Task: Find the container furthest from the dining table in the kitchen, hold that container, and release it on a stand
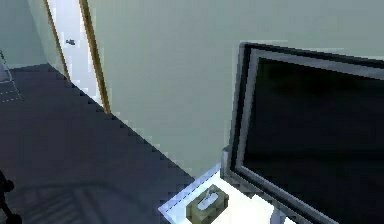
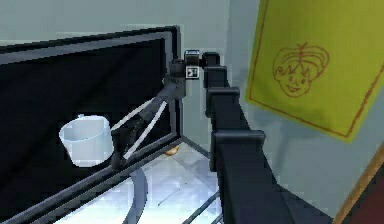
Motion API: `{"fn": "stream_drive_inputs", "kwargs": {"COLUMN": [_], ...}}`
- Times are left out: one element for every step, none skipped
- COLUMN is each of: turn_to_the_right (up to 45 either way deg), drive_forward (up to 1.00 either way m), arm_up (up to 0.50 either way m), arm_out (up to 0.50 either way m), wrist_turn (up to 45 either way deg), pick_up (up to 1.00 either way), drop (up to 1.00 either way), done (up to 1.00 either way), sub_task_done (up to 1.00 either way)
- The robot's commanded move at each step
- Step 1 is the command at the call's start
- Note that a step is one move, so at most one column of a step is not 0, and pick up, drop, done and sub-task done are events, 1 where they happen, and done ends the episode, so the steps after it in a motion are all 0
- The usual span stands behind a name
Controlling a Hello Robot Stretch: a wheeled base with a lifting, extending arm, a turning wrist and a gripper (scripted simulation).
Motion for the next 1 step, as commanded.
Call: {"fn": "stream_drive_inputs", "kwargs": {"turn_to_the_right": [0.0], "drive_forward": [0.0], "arm_up": [0.0], "arm_out": [0.0], "wrist_turn": [0.0], "pick_up": [0.0], "drop": [1.0], "done": [0.0], "sub_task_done": [0.0]}}
